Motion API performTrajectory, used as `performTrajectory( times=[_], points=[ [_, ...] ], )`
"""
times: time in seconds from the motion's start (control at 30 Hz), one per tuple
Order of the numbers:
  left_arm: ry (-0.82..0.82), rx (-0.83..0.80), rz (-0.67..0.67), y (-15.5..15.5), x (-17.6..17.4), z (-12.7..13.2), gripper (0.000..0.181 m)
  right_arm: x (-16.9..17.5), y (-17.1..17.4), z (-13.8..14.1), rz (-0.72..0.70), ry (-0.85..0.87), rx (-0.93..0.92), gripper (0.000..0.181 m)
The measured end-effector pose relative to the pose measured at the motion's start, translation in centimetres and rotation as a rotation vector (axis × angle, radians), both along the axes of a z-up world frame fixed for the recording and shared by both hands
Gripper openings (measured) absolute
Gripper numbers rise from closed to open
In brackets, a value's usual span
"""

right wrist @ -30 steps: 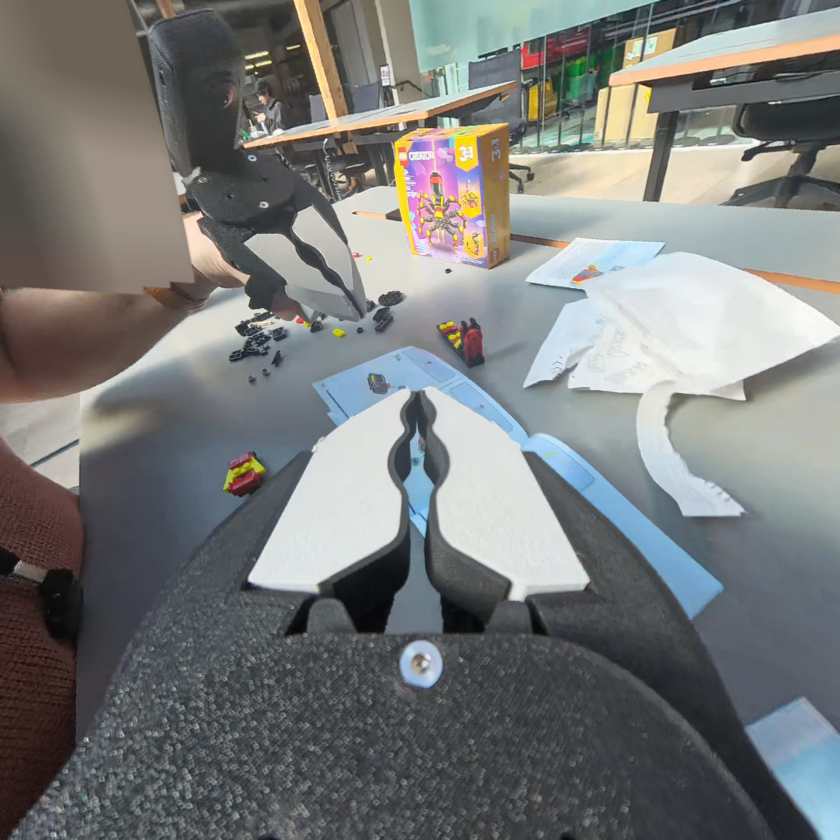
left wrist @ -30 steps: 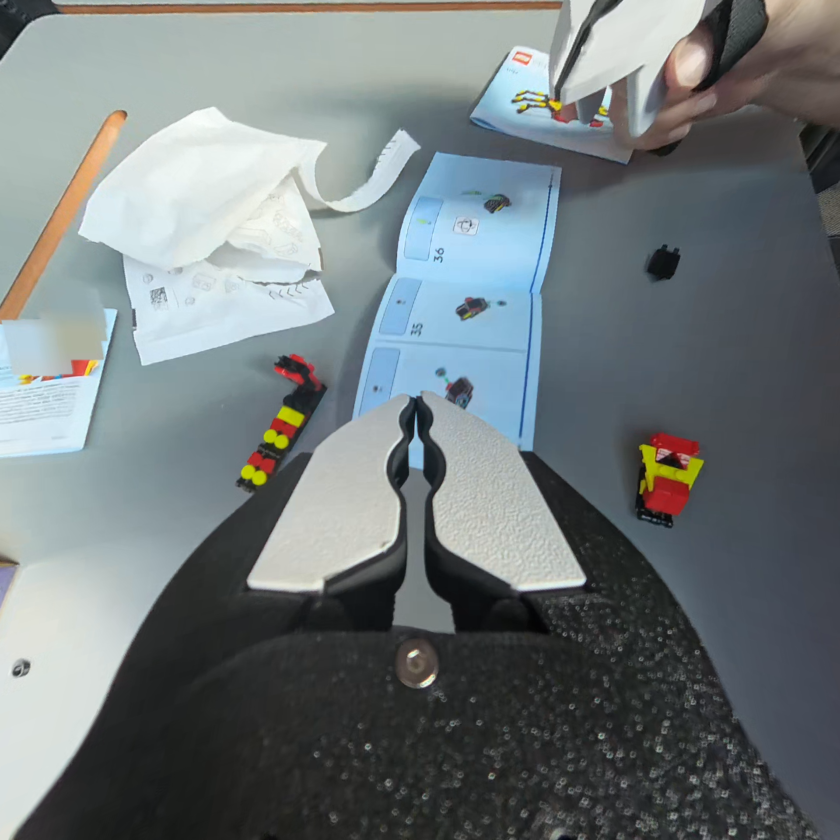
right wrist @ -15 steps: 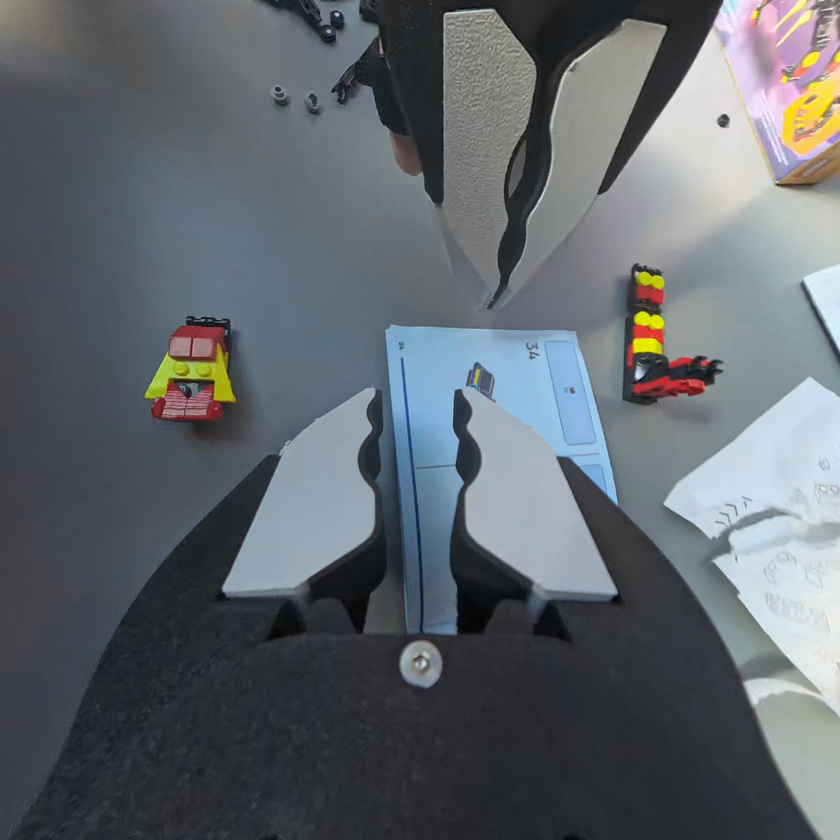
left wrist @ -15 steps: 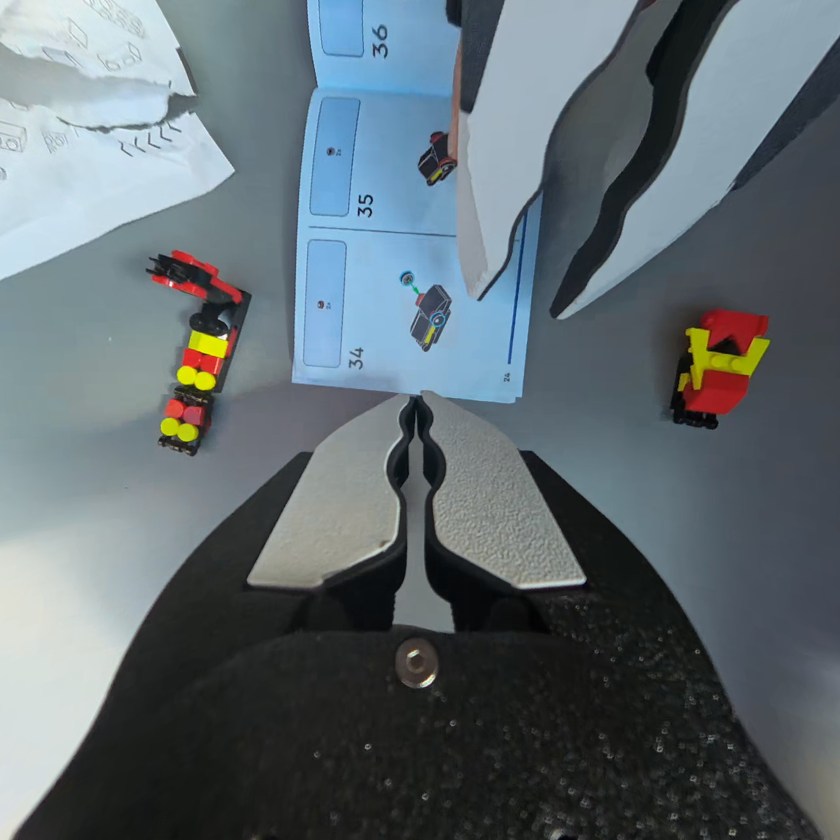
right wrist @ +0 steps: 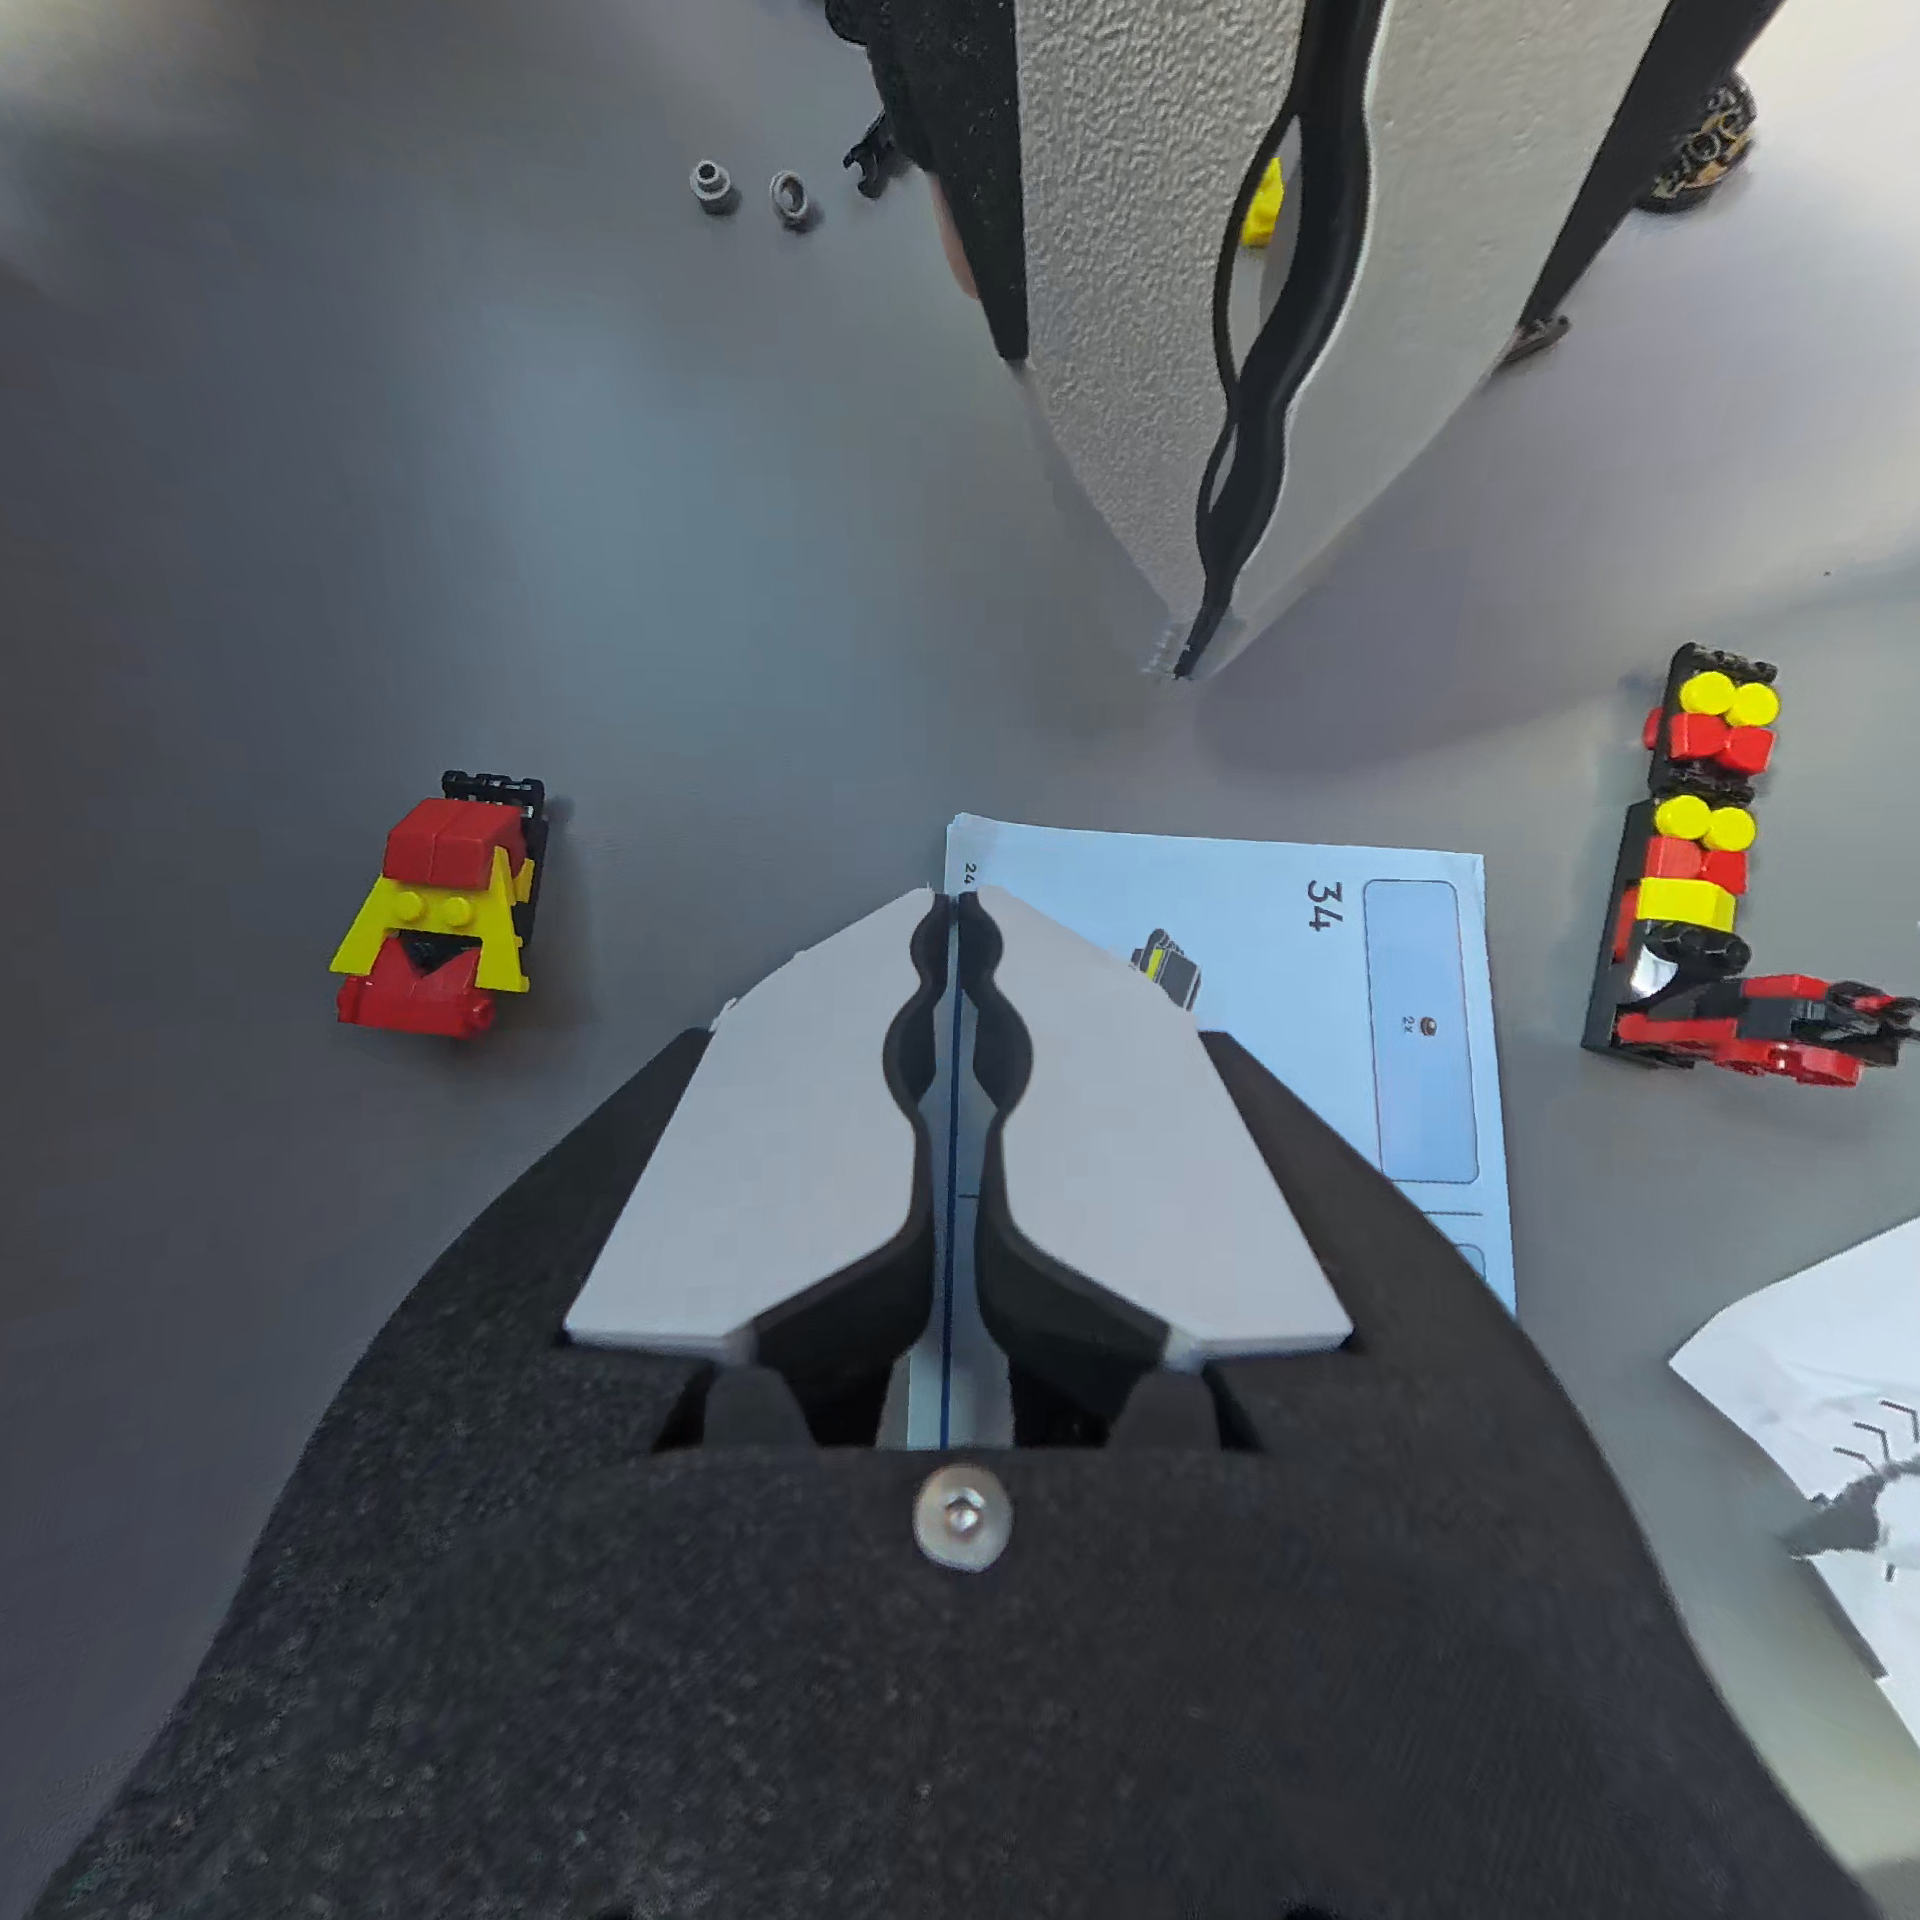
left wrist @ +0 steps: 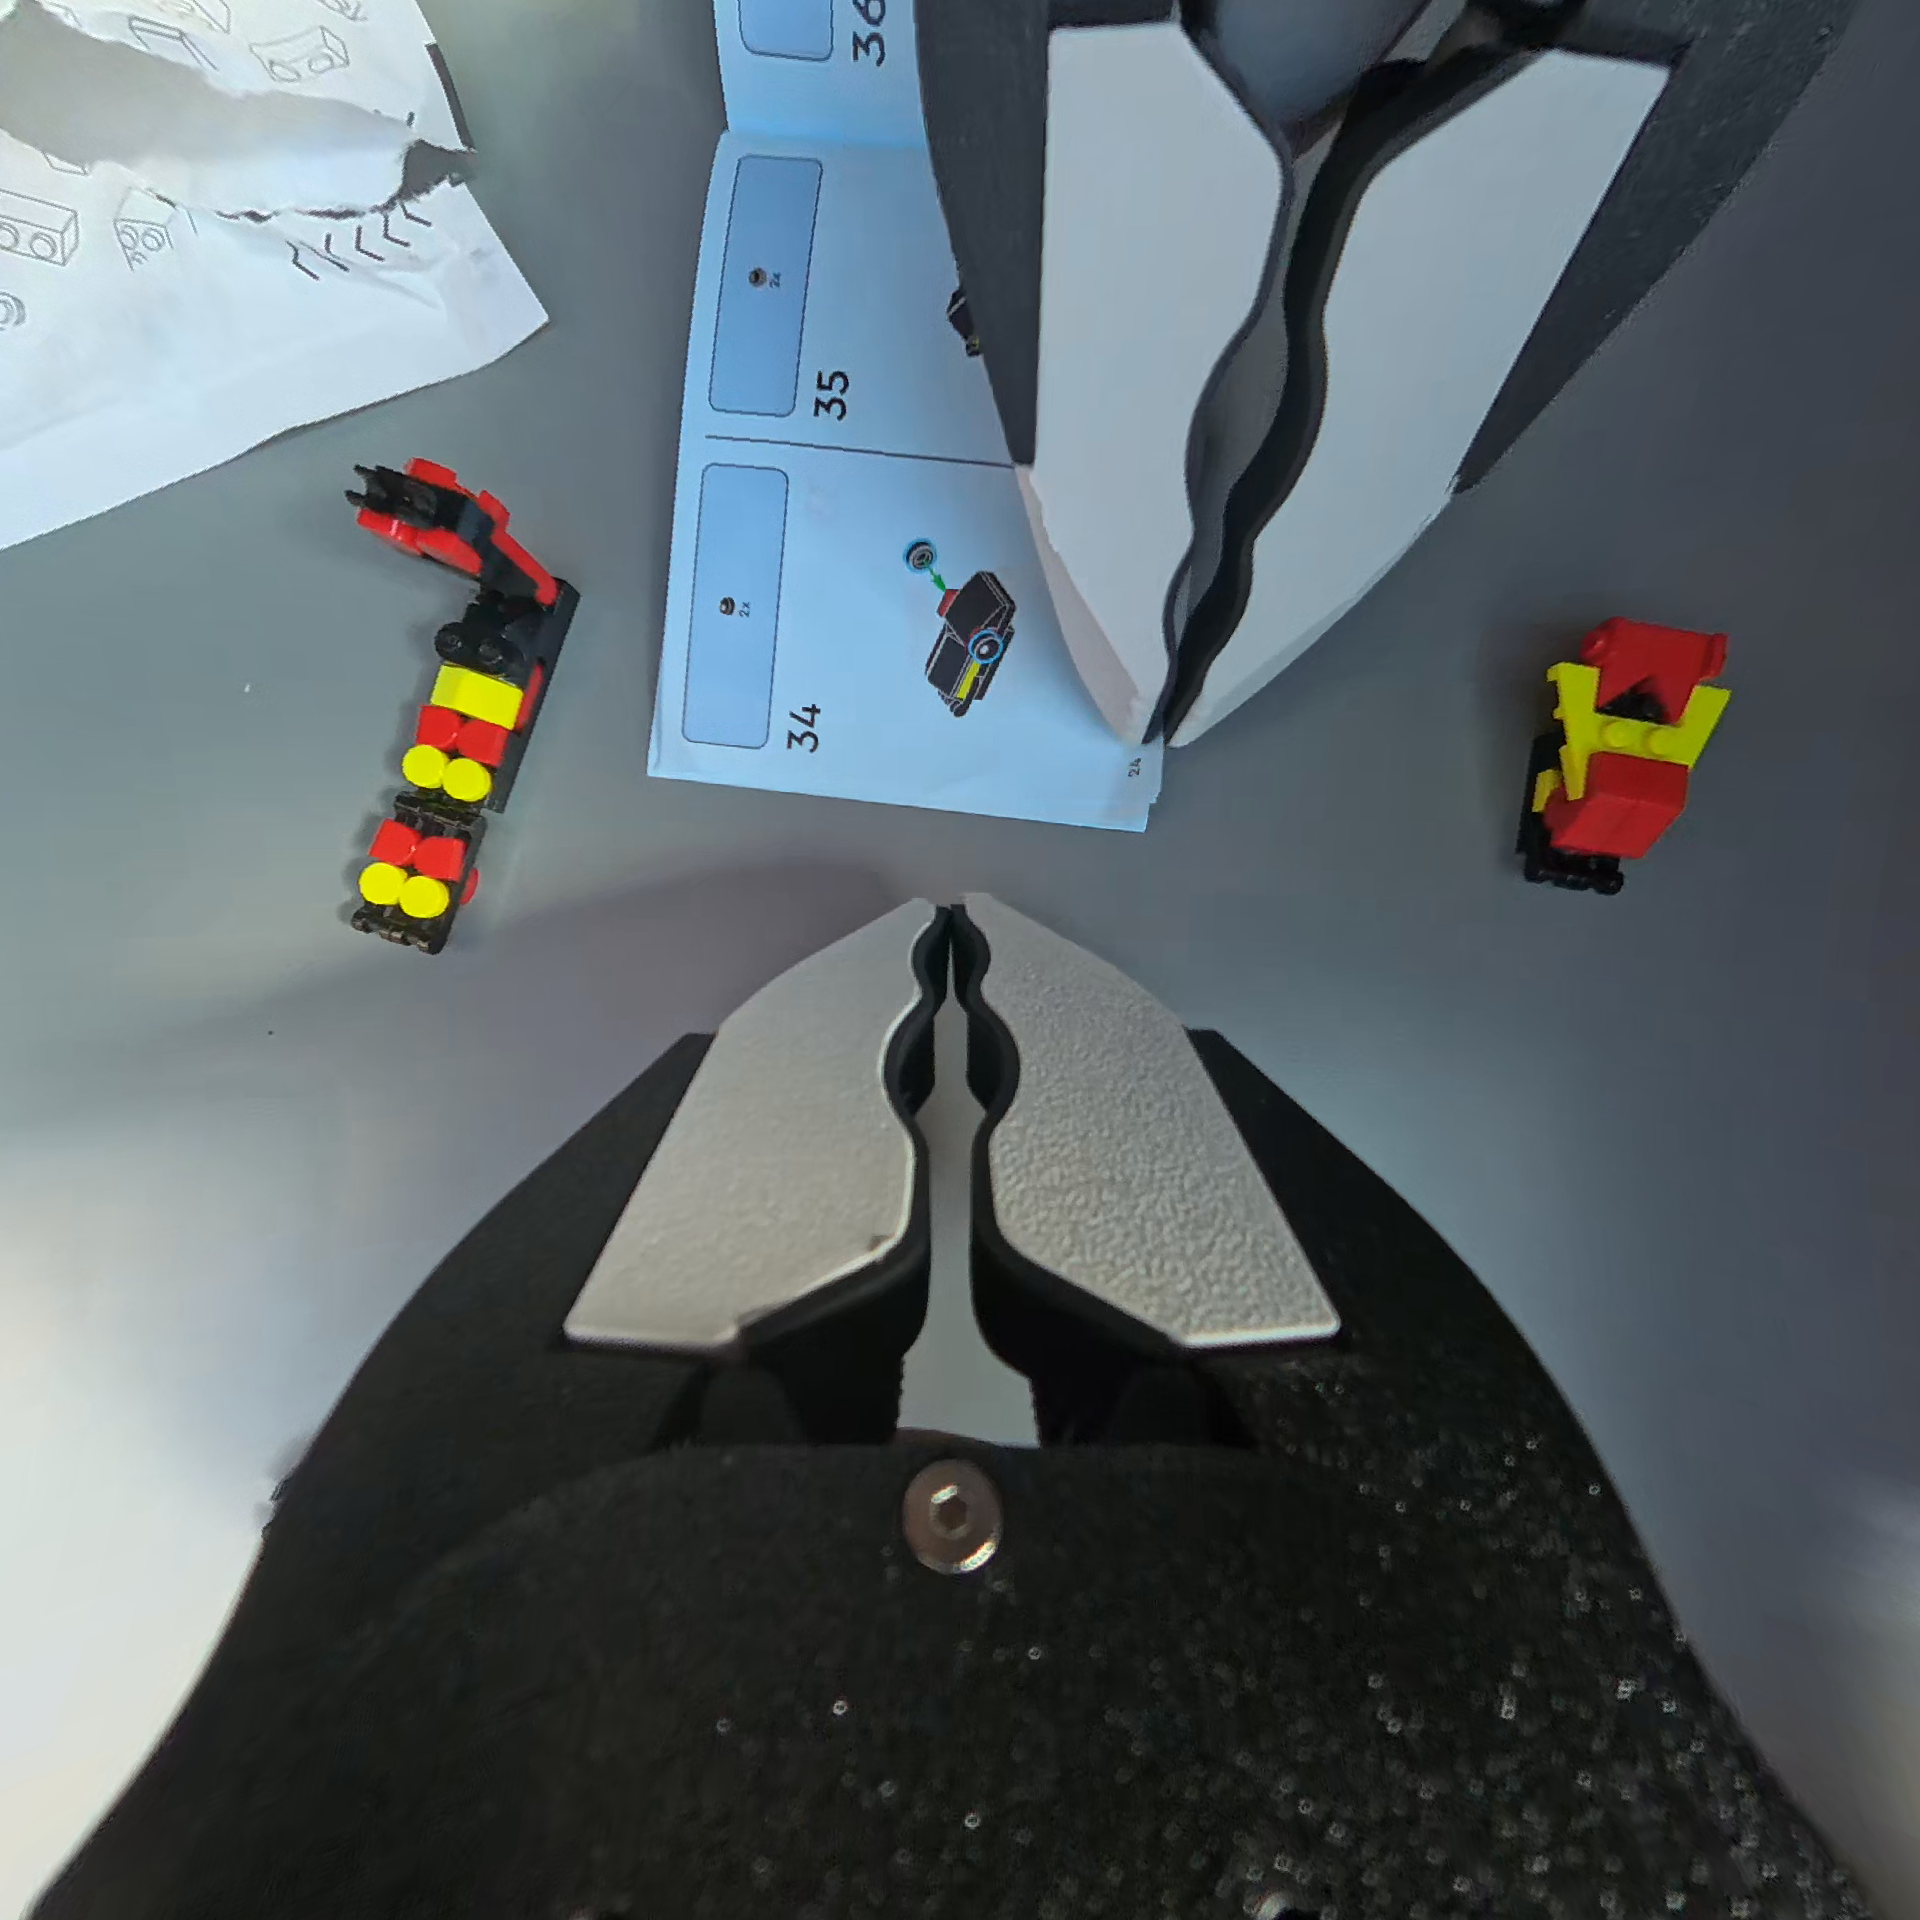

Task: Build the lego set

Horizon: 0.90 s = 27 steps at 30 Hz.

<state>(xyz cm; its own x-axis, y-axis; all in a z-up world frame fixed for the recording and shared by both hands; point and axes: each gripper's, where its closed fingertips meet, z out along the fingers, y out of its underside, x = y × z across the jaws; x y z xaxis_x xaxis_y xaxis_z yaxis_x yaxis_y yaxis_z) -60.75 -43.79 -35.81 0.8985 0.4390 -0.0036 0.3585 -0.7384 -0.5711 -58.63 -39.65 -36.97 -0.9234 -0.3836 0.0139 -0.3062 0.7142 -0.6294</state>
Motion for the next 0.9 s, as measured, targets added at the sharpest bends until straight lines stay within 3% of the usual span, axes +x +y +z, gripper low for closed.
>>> performTrajectory(
  times=[0.03,0.57,0.73,0.9],
  points=[
    [-0.004,0.004,-0.006,0.1,0.1,0.0,0.0,-0.1,0.0,0.1,-0.009,-0.013,-0.01,0.002],
    [0.003,0.02,-0.032,0.7,0.4,0.5,0.0,-0.2,0.2,0.8,-0.045,-0.084,-0.066,0.0],
    [0.037,0.052,-0.025,1.2,0.1,1.5,0.0,-2.4,1.0,5.2,-0.237,-0.224,-0.303,0.0],
    [0.075,0.115,-0.041,4.5,-1.2,1.7,0.0,-6.8,6.3,9.6,-0.572,-0.339,-0.636,0.0]
  ],
)
